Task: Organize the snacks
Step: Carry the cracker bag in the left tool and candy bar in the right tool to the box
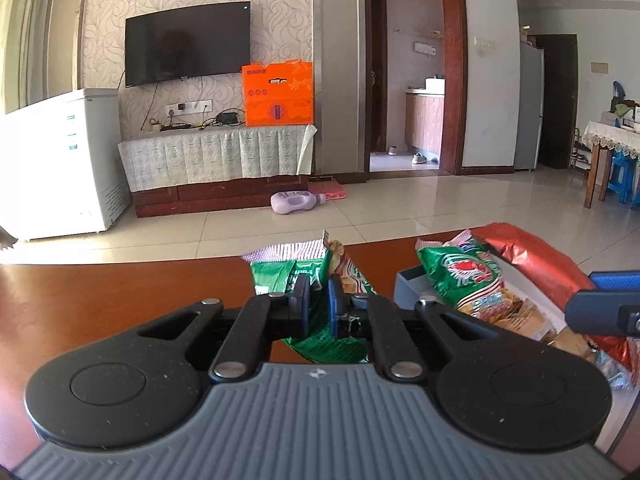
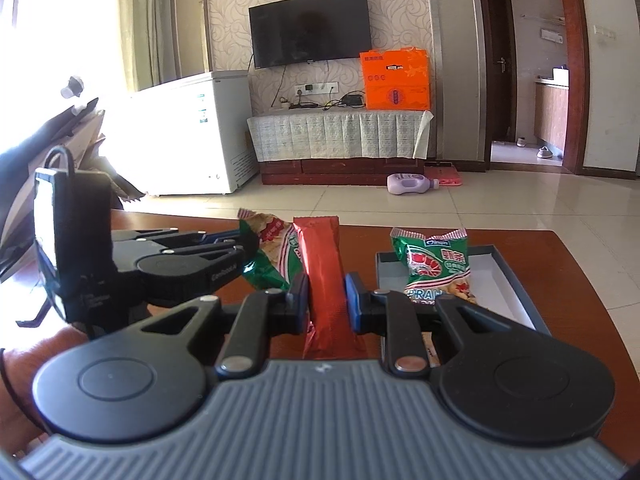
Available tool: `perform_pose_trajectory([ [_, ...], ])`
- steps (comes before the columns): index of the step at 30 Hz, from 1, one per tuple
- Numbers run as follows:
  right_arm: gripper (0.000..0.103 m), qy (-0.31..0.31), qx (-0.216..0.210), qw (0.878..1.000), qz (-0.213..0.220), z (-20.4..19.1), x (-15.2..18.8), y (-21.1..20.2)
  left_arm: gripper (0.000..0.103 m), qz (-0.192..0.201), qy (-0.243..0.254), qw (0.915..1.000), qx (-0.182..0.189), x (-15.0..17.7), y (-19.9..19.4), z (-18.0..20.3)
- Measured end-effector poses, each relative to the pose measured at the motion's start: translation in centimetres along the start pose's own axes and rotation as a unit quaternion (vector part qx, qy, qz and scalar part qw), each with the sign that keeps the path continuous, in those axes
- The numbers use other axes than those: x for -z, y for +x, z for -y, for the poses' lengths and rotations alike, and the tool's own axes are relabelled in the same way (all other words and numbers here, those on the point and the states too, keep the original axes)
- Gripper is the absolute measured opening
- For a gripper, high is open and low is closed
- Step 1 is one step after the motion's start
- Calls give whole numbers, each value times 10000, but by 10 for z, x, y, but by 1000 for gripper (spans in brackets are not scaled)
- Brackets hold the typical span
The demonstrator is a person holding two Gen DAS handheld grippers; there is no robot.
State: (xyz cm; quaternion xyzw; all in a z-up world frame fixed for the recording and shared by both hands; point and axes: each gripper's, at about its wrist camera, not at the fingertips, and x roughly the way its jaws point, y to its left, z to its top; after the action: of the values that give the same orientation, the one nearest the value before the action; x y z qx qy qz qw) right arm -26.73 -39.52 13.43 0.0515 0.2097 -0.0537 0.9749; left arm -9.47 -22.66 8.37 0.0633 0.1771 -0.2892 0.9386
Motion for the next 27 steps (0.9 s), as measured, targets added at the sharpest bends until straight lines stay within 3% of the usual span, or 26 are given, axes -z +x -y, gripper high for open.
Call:
perform_pose_trajectory([
  [12, 23, 44, 65, 10000, 1, 13, 0, -5, 3, 61, 66, 9999, 101, -6, -1, 14],
  [27, 23, 48, 68, 10000, 28, 15, 1, -5, 3, 222, 113, 9995, 216, -14, -18, 16],
])
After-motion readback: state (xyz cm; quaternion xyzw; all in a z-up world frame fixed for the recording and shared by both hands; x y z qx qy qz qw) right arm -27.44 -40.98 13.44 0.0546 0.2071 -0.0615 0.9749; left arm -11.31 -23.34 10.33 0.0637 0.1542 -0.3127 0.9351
